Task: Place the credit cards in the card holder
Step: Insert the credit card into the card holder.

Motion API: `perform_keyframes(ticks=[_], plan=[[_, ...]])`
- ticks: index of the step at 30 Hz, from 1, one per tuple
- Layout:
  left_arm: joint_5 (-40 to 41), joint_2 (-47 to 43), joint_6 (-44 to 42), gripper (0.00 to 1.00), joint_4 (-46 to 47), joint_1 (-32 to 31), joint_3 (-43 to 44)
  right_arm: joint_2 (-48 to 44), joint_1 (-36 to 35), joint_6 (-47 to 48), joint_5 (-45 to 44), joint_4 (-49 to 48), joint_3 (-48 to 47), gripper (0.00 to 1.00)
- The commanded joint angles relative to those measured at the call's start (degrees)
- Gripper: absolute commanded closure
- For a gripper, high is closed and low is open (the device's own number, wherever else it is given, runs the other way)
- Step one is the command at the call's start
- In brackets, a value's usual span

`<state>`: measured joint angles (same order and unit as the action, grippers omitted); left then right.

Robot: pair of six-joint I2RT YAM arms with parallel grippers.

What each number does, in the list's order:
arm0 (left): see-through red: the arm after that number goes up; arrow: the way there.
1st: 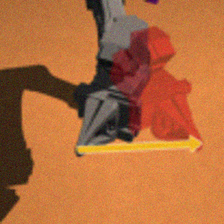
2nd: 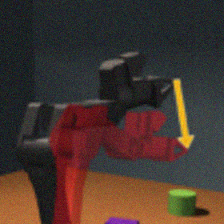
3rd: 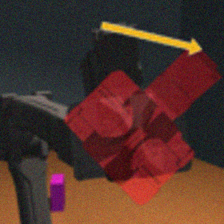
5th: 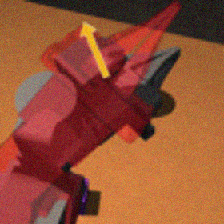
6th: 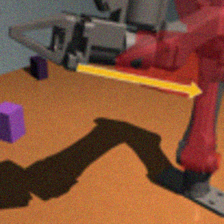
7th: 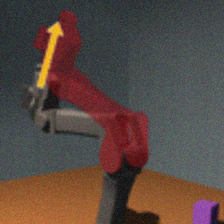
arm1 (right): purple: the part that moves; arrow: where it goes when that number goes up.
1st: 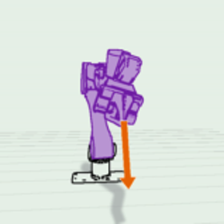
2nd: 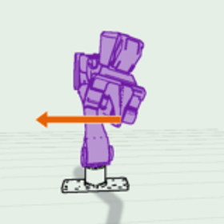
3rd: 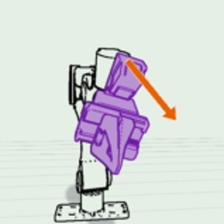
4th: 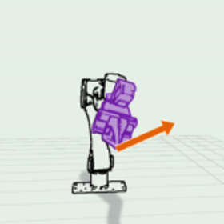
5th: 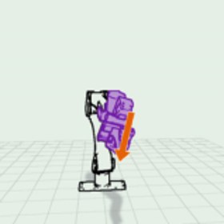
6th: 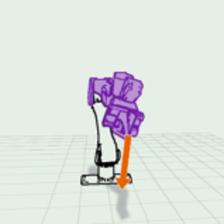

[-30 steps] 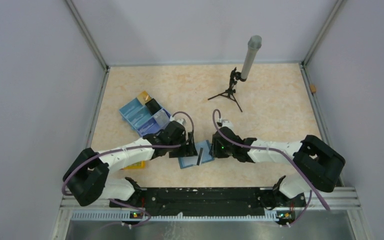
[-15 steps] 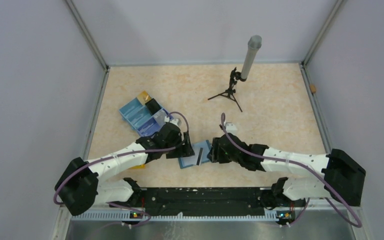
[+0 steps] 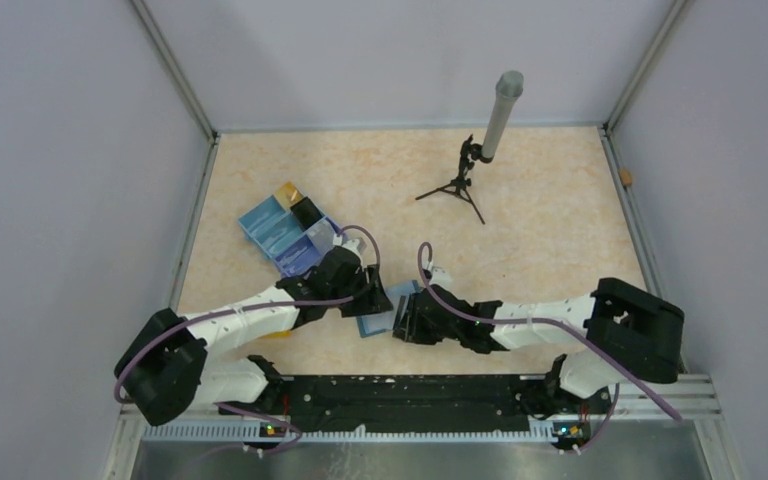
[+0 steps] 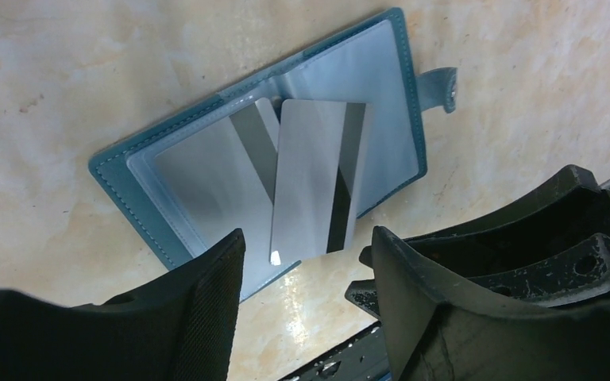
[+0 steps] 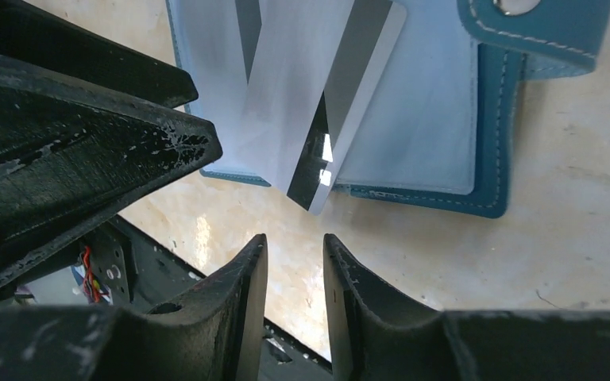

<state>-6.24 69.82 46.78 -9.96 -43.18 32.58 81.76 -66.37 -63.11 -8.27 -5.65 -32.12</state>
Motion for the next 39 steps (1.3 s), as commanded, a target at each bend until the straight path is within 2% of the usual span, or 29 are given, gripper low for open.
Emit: perform_keyframes(ticks=[1,6,13,21,27,39], plan=[[-0.99,1.27,1.12,0.39,5.17,0.46,-1.45,2.74,-0.69,-2.02,2.12,-6.79,-0.94,0.69],[-0.89,3.10,1.05,0.43,6.57,0.50,-1.73,4.42,-1.10,-2.24,2.97,-8.15,-1.69,0.70],[0.45,4.20,0.90,0.55,5.67,0.64,-1.88,5.80,-2.51,-3.62,2.32,-8.25,-2.02,0.72],[1.29,4.08,2.15,0.69,5.47,0.61,-3.50,6.42,-2.91,-3.57,-1.38,-7.28,-3.00,0.79],[1.85,3.16,2.30,0.75,4.71,0.64,-4.38,6.81,-2.89,-3.14,-4.66,-5.64,-4.11,0.82],[1.99,1.60,3.22,0.70,5.06,0.64,-5.70,8.58,-3.52,-0.44,-7.04,-0.03,-7.74,0.85]])
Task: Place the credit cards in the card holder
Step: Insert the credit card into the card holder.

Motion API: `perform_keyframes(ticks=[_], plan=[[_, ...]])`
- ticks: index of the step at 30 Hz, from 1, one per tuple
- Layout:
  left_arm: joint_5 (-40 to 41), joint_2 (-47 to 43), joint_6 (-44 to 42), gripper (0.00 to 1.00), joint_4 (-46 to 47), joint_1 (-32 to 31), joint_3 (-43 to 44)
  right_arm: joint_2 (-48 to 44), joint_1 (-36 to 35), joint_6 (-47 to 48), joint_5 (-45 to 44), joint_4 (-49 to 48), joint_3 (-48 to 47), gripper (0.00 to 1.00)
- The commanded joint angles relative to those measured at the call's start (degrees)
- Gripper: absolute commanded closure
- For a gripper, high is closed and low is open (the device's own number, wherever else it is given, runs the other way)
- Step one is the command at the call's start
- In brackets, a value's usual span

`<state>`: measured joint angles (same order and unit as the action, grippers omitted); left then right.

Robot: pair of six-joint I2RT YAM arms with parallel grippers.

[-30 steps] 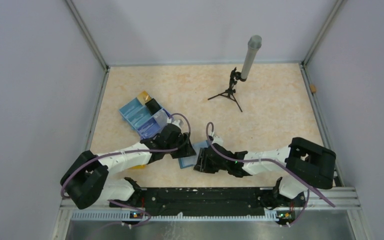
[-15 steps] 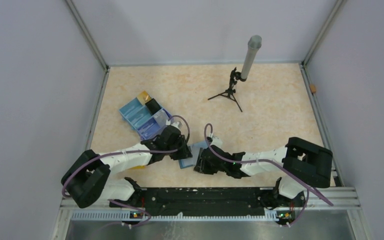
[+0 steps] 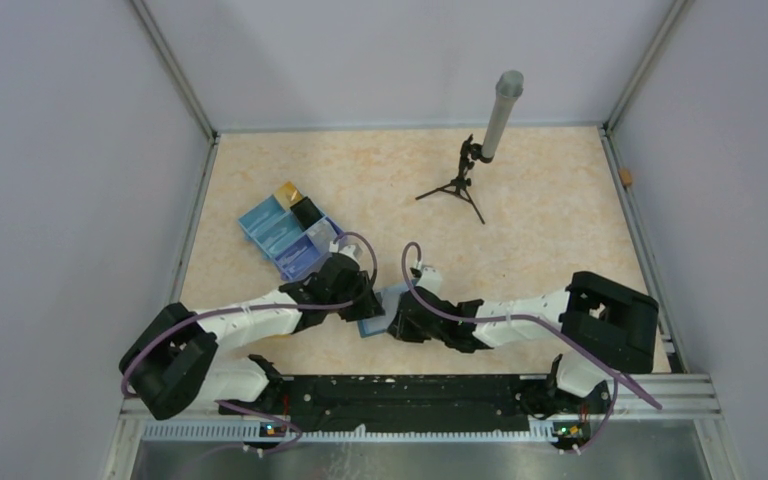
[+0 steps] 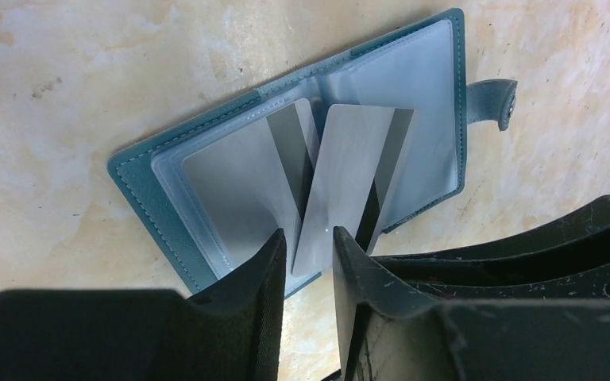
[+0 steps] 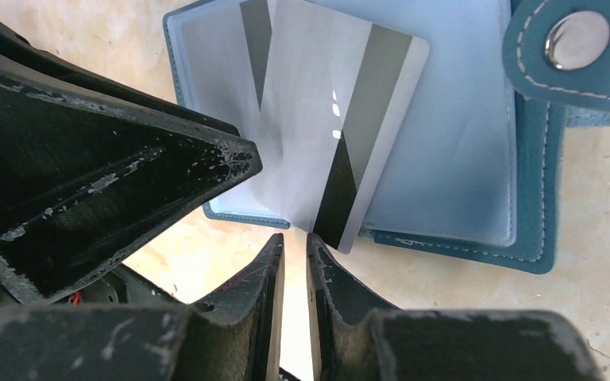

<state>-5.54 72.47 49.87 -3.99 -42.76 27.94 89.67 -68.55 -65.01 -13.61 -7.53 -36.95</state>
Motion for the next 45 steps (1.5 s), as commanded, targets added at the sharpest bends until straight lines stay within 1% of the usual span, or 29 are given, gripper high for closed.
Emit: perform_keyframes(ticks=[1,7,13,23,32,39,43,45], plan=[[1.44,-1.27,0.14,0.70,-1.12,0.15,-0.99,0.64,-1.93,1.53,-2.02,2.61,-3.33,0.85],[2.79,-3.09,-0.01,0.71,-2.52,0.36,-0.92,1.43,-5.13,1.41,-2.97,5.44,-5.49,0.84],[3.00,-3.93,0.14,0.71,-3.04,0.49,-1.04,3.38,-5.24,0.68,-4.67,7.33,-6.67,0.84],[2.99,-3.94,0.41,0.72,-3.22,0.82,-1.39,6.44,-5.18,1.01,-10.25,16.08,-11.29,0.84],[2.86,-2.71,0.41,0.73,-2.54,1.17,-1.92,6.10,-5.08,2.29,-16.25,21.23,-13.32,0.84],[2.72,-0.89,0.41,0.73,-1.60,1.36,-2.28,5.00,-5.10,3.30,-18.04,23.24,-13.87,0.84],[2.18,-0.63,0.49,0.73,-1.35,1.39,-1.91,2.26,-5.13,4.03,-18.38,24.71,-13.38,0.84],[1.71,-1.01,0.57,0.73,-1.52,1.45,-1.27,0.49,-5.10,5.21,-17.72,25.28,-13.30,0.82]])
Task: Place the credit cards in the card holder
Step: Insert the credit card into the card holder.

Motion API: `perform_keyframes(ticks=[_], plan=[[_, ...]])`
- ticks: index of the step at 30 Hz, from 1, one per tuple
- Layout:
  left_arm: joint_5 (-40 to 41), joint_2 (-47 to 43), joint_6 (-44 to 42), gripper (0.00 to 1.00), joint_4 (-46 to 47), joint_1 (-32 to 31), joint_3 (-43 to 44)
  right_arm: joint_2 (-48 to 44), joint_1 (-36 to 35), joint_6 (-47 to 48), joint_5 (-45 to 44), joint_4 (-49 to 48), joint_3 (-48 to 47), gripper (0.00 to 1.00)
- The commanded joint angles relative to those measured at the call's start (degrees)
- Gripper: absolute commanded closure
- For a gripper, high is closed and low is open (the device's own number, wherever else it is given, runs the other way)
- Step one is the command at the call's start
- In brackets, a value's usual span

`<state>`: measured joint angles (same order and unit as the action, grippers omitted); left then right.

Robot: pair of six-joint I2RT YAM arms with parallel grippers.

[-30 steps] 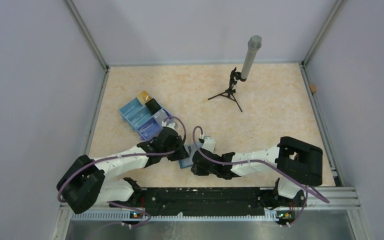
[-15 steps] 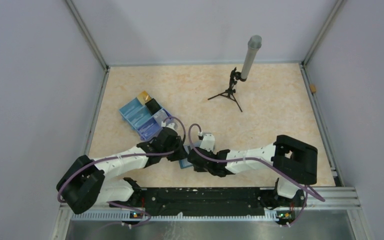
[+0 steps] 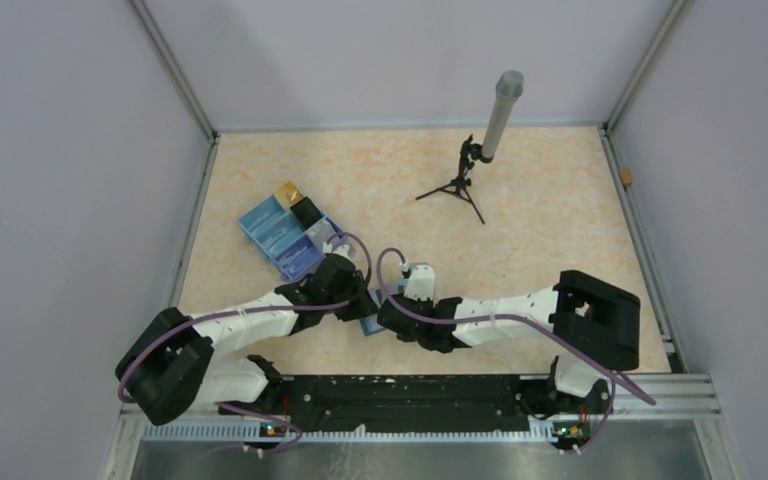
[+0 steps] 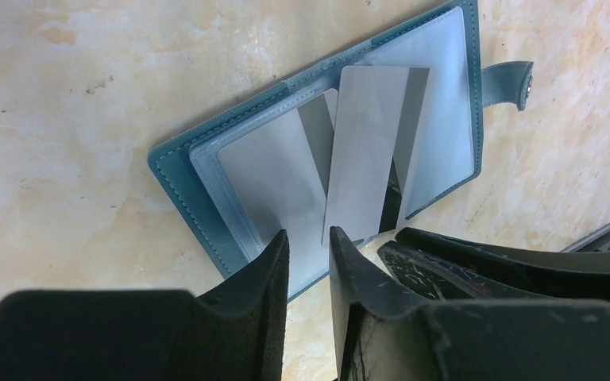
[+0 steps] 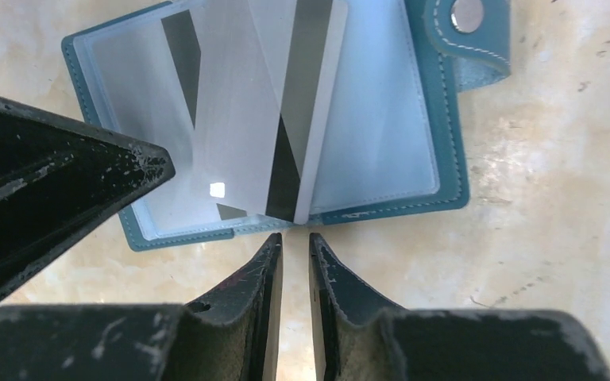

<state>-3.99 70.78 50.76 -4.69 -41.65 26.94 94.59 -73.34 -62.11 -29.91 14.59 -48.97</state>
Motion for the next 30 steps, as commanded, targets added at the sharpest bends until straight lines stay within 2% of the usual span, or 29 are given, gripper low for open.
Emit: perform_keyframes(ticks=[1,5,9,16,24,30], plan=[[-0.02,0.46,-0.31,0.73,-1.12,0.31,0.08,-5.32,-0.27,3.04,-0.81,3.53,-1.30,0.80],[-0.14,-0.56,-0.53,0.72,-2.50,0.34,1.77,-9.24,1.51,6.11,2.93,4.68,-0.76,0.66],[-0.52,-1.16,-0.51,0.70,-3.45,0.34,3.03,-11.80,6.55,10.59,9.20,2.71,1.99,0.57],[-0.85,-1.18,-0.57,0.69,-4.94,0.32,4.79,-14.40,17.10,17.06,21.89,-7.21,9.42,0.46],[-2.11,-0.93,-1.08,0.62,-5.92,0.28,7.16,-14.39,23.30,18.30,29.02,-13.74,14.33,0.45],[-3.68,2.07,-0.45,0.60,-6.70,0.23,7.59,-12.49,24.72,17.13,32.00,-18.32,16.37,0.51]])
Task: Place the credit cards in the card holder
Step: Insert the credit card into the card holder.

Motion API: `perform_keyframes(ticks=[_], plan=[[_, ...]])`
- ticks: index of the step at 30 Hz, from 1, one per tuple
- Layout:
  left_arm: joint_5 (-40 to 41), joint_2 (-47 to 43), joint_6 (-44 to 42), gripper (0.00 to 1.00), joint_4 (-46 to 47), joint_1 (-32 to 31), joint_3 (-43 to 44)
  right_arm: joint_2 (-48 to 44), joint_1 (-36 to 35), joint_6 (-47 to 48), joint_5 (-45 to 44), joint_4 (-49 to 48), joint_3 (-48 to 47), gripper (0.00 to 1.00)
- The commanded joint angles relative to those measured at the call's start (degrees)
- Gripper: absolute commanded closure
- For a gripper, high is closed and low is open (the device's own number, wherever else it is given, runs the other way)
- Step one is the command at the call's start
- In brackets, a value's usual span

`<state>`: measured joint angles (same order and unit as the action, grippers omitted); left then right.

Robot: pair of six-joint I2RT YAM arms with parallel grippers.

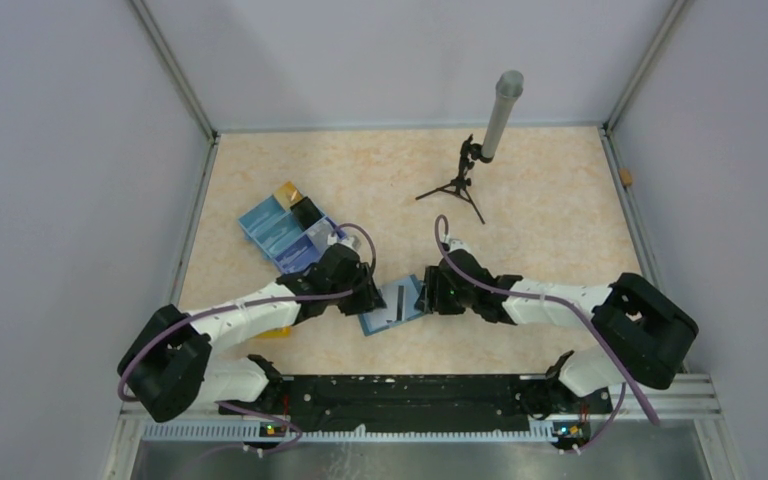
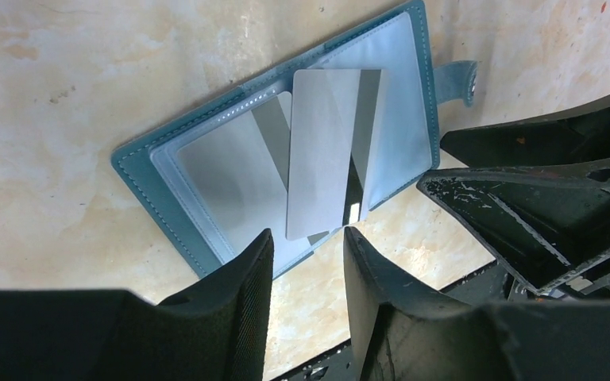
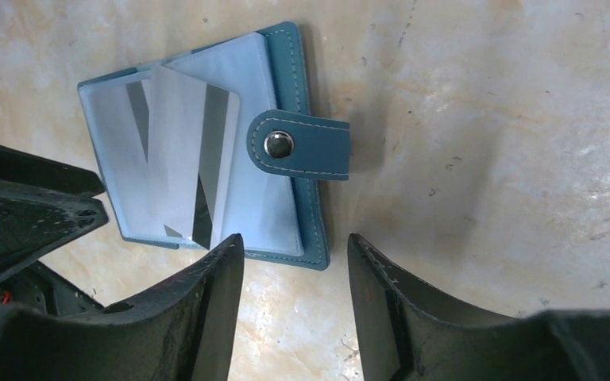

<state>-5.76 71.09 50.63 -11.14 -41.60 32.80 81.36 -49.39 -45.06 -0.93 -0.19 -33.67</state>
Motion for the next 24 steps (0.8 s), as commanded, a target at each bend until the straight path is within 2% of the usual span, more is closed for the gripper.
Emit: perform_keyframes(ticks=[1,6,17,21,24], plan=[[-2.55,2.20,0.05,0.60,0.17,0.21,1.52,1.28,0.71,-0.06,3.30,-3.96,1.25,0.53],[-3.77,4.06,0.97,0.59,1.19,0.14,0.74,2.94,0.75,-1.31,4.37,-5.48,1.83,0.66],[-5.63,5.15,3.93,0.59,7.28,-0.32,-1.74,4.40,0.70,-4.08,4.36,-7.15,3.82,0.79],[-6.59,5.33,5.37,0.59,10.54,-0.45,-2.72,4.59,0.71,-4.31,4.19,-7.07,3.91,0.82],[-5.60,5.20,4.55,0.59,9.64,-0.58,-2.34,4.60,0.69,-4.39,3.81,-6.96,3.96,0.83]])
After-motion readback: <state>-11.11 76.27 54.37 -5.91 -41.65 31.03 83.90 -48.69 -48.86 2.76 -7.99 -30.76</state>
